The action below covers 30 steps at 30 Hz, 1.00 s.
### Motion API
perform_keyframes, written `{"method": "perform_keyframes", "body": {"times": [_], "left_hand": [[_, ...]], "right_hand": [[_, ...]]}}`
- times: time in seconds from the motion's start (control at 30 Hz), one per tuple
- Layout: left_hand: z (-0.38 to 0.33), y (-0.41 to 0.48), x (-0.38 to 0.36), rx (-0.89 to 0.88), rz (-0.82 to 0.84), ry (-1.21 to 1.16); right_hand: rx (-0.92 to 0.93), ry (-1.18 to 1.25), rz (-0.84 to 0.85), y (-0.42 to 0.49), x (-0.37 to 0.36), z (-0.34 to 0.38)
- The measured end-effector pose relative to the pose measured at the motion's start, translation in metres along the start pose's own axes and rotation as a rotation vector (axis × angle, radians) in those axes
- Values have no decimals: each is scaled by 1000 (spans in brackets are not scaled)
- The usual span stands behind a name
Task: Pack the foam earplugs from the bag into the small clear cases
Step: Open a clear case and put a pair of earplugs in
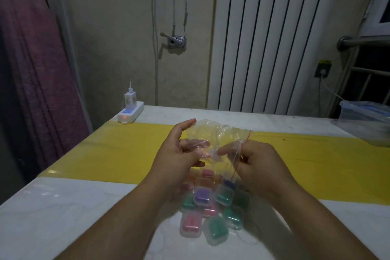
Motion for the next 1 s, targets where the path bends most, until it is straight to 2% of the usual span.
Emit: {"method": "perform_keyframes", "body": {"times": [0.13, 0.33, 0.53, 0.73, 0.87, 1.0], "left_hand": [[-1, 0, 2, -2, -16, -12], [3, 1, 3, -1, -16, -44], [1, 1, 0, -5, -18, -29], [-1, 2, 2, -29, -45, 45], [-2, 1, 4, -43, -48, 81], [-2, 2, 5, -73, -47, 110]], "right_hand": [[52, 37, 56, 0, -6, 7], [-99, 137, 204, -2, -20, -7], [-107, 176, 178, 0, -16, -4], [-117, 242, 30, -1, -14, -4], [-45, 388, 69, -3, -13, 8], [-81, 454, 90, -3, -17, 5]]}}
Point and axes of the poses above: each hand's wrist, its own y-axis towards the middle knuckle, its own x-axis out of the back of the hand, z = x × y, the point moved 7 cm from there along y, towards the middle knuckle, and after that the axes turned 3 degrees about -y, right-handed, at the moved point
